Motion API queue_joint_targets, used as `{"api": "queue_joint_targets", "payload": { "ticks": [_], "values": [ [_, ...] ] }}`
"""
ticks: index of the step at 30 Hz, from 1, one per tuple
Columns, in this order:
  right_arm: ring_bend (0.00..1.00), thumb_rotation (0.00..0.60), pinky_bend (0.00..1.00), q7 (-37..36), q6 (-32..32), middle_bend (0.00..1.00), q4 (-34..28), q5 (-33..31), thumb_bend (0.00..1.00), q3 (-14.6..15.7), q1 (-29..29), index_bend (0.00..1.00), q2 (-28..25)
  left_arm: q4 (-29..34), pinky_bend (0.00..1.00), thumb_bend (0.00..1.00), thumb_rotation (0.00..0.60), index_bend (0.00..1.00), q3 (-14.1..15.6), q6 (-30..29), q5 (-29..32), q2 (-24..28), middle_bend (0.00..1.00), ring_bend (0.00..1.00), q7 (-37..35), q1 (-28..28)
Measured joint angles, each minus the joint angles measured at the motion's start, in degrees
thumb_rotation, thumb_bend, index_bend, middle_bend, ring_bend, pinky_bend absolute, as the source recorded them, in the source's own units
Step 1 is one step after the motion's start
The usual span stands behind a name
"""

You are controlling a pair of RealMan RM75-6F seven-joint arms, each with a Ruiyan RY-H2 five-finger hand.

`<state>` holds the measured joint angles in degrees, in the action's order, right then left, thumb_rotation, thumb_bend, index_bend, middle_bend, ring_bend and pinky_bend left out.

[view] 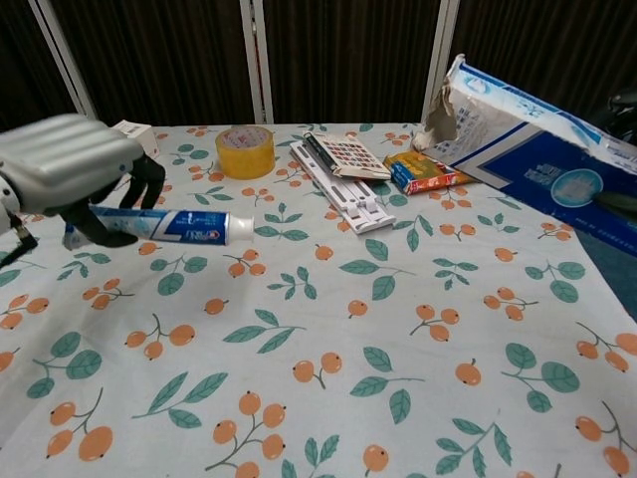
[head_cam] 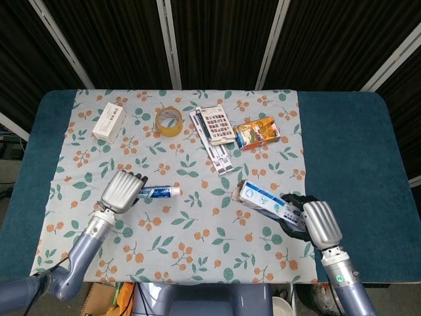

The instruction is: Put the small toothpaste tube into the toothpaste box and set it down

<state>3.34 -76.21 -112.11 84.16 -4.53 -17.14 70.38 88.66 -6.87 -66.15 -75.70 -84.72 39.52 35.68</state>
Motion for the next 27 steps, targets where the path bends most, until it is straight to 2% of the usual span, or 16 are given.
{"api": "queue_joint_targets", "payload": {
  "ticks": [7, 15, 20, 27],
  "values": [
    [0.51, 0.6, 0.43, 0.6, 0.3, 0.58, -0.3, 0.2, 0.36, 0.2, 0.1, 0.51, 0.0, 3.8, 0.71, 0.49, 0.6, 0.72, -2.4, -0.5, -6.3, 10.2, 0.74, 0.66, -5.2, 2.2],
    [0.51, 0.6, 0.43, 1.9, 0.7, 0.58, -0.6, 1.0, 0.36, 1.2, 0.3, 0.51, 0.7, 8.9, 0.71, 0.49, 0.6, 0.72, -4.9, 0.3, -16.6, 22.1, 0.74, 0.66, -17.8, 6.3],
    [0.51, 0.6, 0.43, 2.5, 0.9, 0.58, -0.7, 1.9, 0.36, 2.0, 0.5, 0.51, 1.0, 12.4, 0.71, 0.49, 0.6, 0.72, -6.2, 1.3, -17.2, 24.5, 0.74, 0.66, -21.2, 8.0],
    [0.51, 0.6, 0.43, 2.9, 0.8, 0.58, -1.2, 2.5, 0.36, 2.2, 0.6, 0.51, 1.4, 13.9, 0.71, 0.49, 0.6, 0.72, -5.8, 3.8, -17.4, 23.6, 0.74, 0.66, -19.9, 9.6]
  ]
}}
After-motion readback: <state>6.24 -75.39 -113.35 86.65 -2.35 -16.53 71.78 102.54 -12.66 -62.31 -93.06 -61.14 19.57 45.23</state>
